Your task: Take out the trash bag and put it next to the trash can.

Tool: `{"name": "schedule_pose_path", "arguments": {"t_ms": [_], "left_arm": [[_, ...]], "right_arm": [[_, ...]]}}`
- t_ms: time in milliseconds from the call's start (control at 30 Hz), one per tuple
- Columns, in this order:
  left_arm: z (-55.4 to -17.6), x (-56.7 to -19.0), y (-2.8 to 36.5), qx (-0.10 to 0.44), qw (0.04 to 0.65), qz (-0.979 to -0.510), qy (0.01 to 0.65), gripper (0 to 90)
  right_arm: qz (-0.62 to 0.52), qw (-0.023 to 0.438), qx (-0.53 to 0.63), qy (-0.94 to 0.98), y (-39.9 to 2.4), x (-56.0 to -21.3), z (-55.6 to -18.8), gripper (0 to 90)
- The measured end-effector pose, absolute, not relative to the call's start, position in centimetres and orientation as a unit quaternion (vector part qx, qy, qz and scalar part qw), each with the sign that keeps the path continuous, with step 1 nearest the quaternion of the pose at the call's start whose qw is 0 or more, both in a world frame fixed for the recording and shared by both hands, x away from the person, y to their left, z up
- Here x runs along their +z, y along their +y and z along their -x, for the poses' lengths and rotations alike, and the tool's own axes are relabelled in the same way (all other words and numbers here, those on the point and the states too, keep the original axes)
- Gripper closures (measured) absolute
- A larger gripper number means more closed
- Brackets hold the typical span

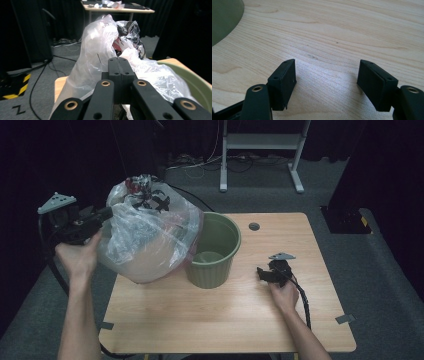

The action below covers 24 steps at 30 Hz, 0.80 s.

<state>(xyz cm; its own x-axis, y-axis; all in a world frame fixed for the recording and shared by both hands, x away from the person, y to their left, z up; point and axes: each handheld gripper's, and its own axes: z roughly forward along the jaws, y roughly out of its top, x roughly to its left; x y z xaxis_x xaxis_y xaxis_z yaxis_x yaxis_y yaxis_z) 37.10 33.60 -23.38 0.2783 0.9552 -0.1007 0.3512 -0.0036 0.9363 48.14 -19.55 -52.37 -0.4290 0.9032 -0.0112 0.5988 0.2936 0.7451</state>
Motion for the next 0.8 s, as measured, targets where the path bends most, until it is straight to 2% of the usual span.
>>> {"name": "schedule_pose_path", "arguments": {"t_ms": [800], "left_arm": [[-34.8, -23.5, 37.0, 0.331, 0.49, -0.602, 0.537, 90.0]], "right_arm": [[-0.486, 0.222, 0.342, 0.773, -19.5, -52.4, -48.1, 30.8]]}}
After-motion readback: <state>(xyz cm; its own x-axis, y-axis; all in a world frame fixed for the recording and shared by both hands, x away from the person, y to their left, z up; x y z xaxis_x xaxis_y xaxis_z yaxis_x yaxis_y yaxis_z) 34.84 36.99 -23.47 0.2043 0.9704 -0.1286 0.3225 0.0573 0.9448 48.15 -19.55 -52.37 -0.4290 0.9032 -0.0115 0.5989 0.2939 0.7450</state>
